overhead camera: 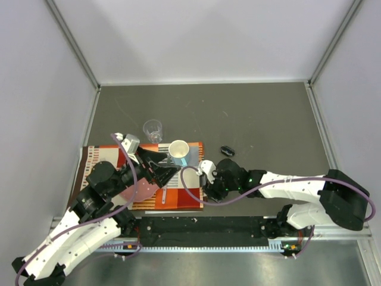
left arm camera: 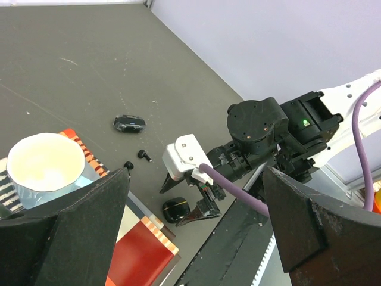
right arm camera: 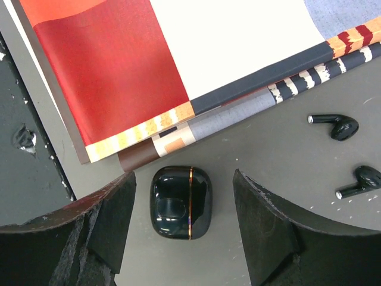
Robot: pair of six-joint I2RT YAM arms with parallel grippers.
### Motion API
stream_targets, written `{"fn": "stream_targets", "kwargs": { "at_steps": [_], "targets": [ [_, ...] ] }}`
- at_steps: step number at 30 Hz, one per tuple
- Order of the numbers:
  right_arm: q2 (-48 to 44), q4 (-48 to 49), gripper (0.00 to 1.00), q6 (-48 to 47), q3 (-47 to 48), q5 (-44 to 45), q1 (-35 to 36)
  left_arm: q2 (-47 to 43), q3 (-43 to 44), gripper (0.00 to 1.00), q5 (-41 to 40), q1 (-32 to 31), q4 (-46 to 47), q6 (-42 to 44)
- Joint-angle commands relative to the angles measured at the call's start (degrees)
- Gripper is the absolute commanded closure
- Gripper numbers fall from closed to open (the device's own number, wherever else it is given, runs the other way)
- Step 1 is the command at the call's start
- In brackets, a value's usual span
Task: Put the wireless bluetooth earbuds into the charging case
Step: Pick up the charging case at the center of the board.
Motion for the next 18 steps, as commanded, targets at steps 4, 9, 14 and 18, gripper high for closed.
{"fn": "stream_targets", "kwargs": {
  "at_steps": [4, 9, 14, 18],
  "targets": [
    [-0.98, -5.51, 0.33, 1.81, 4.66, 1.35, 0.70, -2.18, -0.88, 0.02, -2.50, 0.05, 2.65, 0.17],
    [-1.33, -4.21, 0.32, 2.86, 3.70, 2.76, 0.70, -3.33, -2.20, 0.02, -3.73, 0.05, 3.89, -1.67],
    [-3.52, 3.50, 0.33, 4.10, -0.60, 2.59, 0.70, -3.33, -2.02, 0.02, -4.26, 0.05, 2.75, -1.15],
    [-8.27, 15.82, 0.32, 2.34, -8.59, 5.48, 0.70, -3.07, -2.02, 0.01, -3.65, 0.05, 2.92, 0.08]
  ]
}}
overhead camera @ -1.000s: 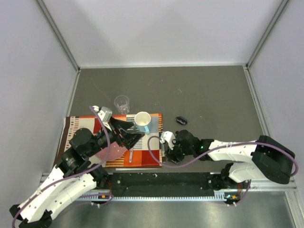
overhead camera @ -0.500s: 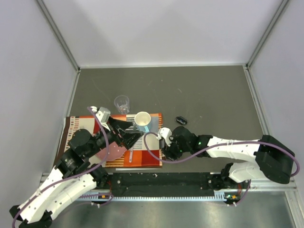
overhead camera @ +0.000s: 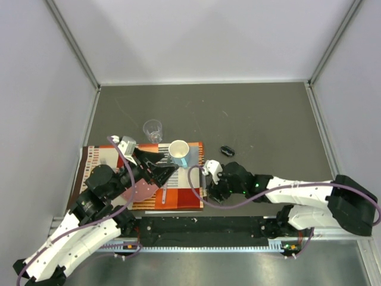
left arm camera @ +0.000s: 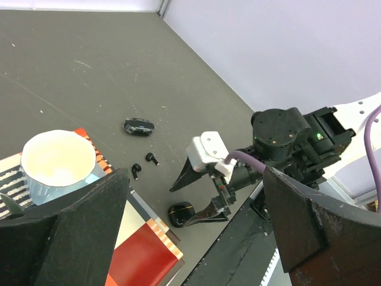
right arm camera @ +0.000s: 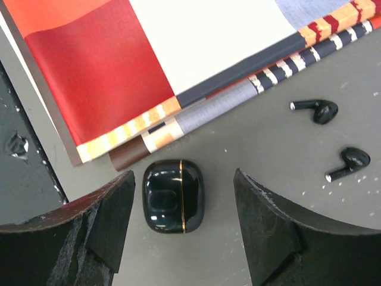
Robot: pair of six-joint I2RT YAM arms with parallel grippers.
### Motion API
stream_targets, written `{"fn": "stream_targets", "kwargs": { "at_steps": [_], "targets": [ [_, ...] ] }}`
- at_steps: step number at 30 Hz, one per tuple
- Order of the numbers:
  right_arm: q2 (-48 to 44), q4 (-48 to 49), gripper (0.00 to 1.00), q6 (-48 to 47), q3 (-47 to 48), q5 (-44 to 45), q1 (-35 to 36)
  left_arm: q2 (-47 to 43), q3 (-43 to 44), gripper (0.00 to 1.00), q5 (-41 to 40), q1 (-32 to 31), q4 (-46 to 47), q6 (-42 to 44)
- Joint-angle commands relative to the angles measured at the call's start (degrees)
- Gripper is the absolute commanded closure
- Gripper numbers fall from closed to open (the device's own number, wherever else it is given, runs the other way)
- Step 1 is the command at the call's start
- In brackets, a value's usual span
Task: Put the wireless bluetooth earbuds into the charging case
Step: Pick up the charging case at the center of the board.
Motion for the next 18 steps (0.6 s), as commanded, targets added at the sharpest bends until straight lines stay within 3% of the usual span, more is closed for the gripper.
{"fn": "stream_targets", "kwargs": {
  "at_steps": [1, 7, 18],
  "targets": [
    [-5.47, 13.86, 0.32, -1.40, -7.76, 2.97, 0.59, -0.29, -0.01, 0.02, -0.08, 0.05, 2.59, 1.20],
    [-6.45, 22.48, 0.32, -4.30, -13.84, 3.33, 0.68, -1.96, -1.94, 0.02, 0.71, 0.05, 6.10, 1.99],
    [-4.42, 27.85, 0.33, -5.01, -17.89, 2.63, 0.59, -4.25, -3.70, 0.02, 0.09, 0.05, 7.07, 1.55]
  ]
}}
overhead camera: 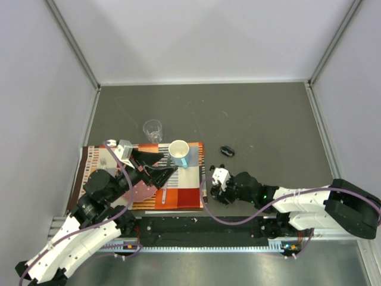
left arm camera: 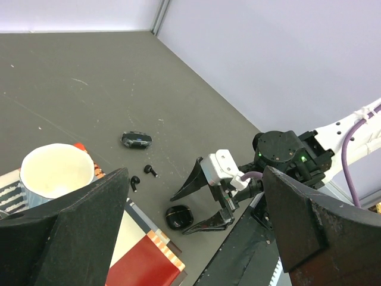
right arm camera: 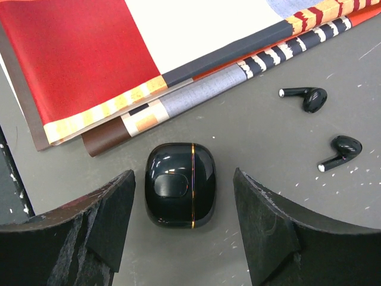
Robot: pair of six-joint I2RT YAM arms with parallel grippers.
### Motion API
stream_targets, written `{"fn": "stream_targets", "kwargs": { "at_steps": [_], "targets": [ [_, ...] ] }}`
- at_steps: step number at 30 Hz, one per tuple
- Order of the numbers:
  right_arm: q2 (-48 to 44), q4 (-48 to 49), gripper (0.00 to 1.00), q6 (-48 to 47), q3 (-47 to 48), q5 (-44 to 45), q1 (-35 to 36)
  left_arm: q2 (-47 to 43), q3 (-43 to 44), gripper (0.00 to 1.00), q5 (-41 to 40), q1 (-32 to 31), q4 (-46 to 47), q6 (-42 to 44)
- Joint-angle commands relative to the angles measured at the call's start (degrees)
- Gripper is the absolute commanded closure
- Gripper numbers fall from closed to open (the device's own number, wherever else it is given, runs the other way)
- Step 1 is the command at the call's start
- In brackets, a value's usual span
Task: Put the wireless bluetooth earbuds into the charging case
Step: Pick up the charging case at the center of the board.
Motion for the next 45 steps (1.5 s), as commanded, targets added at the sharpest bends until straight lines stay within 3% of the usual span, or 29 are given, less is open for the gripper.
{"fn": "stream_targets", "kwargs": {
  "at_steps": [1, 10, 22, 28, 31, 32, 35, 40, 45],
  "targets": [
    [-0.82, 5.23, 0.33, -0.29, -1.65, -0.15, 0.66, -0.73, -0.49, 0.02, 0.00, 0.05, 2.92, 0.72],
    [-5.66, 6.37, 0.33, 1.38, -5.17, 0.29, 0.57, -0.03, -0.58, 0.02, 0.01, 0.05, 2.39, 1.07],
    [1.28, 10.76, 0.40, 2.00, -5.35, -0.50, 0.48, -0.11, -1.11, 0.01, -0.87, 0.05, 2.66, -0.24],
    [0.68, 11.12, 0.57, 2.53, -5.79, 0.28, 0.57, -1.43, -1.19, 0.01, -3.51, 0.05, 2.31, -0.86],
    [-0.47, 10.24, 0.74, 2.61, -5.70, 0.55, 0.57, -2.22, -1.81, 0.02, -3.95, 0.05, 2.39, -1.65],
    [-1.43, 9.89, 0.84, 2.53, -5.61, 0.55, 0.57, -2.83, -2.07, 0.02, -5.43, 0.05, 2.48, -3.13],
    [-4.67, 7.61, 1.00, 2.26, -5.09, 0.20, 0.57, -4.59, -3.30, 0.01, -10.62, 0.05, 1.25, -10.07],
    [-14.95, 0.67, 1.00, 1.39, -3.42, -0.06, 0.57, -5.74, -4.71, 0.01, -4.13, 0.05, 5.82, -10.44],
    [-29.79, -9.43, 1.00, -3.61, 2.20, -2.61, 0.66, 1.28, 0.46, 0.01, 0.53, 0.05, 2.49, -9.92]
  ]
}}
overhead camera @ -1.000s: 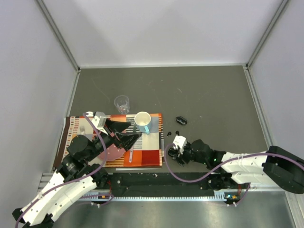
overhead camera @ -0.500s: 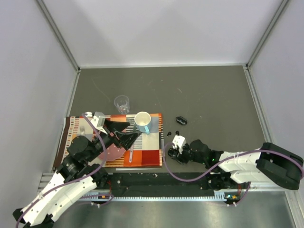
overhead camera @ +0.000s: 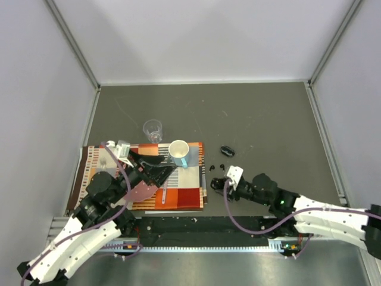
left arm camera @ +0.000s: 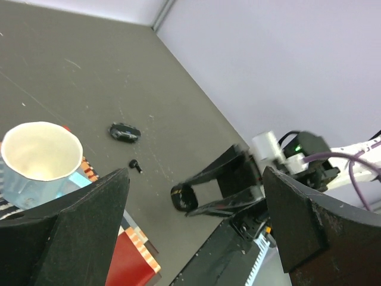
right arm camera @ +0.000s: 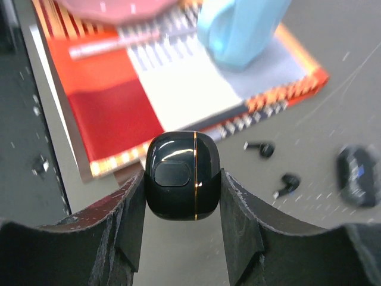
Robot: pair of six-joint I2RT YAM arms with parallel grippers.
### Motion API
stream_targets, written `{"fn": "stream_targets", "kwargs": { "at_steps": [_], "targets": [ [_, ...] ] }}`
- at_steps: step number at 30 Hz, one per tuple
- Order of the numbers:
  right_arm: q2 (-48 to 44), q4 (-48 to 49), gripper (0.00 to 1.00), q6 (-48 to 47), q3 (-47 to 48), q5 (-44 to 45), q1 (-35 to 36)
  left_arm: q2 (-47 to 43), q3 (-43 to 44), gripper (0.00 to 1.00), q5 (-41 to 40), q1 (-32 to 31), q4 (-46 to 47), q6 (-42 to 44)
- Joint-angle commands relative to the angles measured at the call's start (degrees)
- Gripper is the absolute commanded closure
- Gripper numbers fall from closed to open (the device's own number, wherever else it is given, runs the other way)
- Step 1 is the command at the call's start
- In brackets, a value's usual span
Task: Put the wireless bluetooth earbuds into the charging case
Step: Pick up the charging case at the center of the board.
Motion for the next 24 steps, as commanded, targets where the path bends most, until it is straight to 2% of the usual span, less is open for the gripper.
{"fn": "stream_targets", "kwargs": {
  "at_steps": [1, 4, 8, 11, 13, 18, 24],
  "targets": [
    [-9.95, -10.66, 1.00, -5.46, 7.93, -2.70, 0.64, 7.97, 5.56, 0.01, 5.47, 0.05, -0.24, -0.45],
    [-12.25, -15.87, 1.00, -8.98, 13.03, -2.80, 0.90, 14.21, 8.56, 0.02, 12.21, -0.04, -0.35, 1.48],
    [-10.85, -21.85, 1.00, -12.49, 19.96, -0.69, 2.39, 20.99, 11.72, 0.02, 18.21, -0.39, 0.09, 3.42],
    [-8.31, -22.82, 1.00, -15.04, 23.22, 2.04, 4.68, 23.55, 11.64, 0.02, 19.45, -1.00, 1.67, 3.42],
    [-7.33, -21.96, 1.00, -15.75, 24.11, 4.93, 5.90, 24.69, 11.64, 0.02, 20.07, -1.44, 4.13, 2.98],
    [-6.19, -16.16, 1.00, -14.44, 24.03, 6.44, 6.17, 27.50, 11.55, 0.02, 21.12, -2.76, 6.59, 2.10],
    [-4.87, -13.51, 1.00, -12.85, 24.03, 8.11, 7.05, 31.11, 9.97, 0.02, 19.72, -5.92, 10.73, 0.17]
  ]
}}
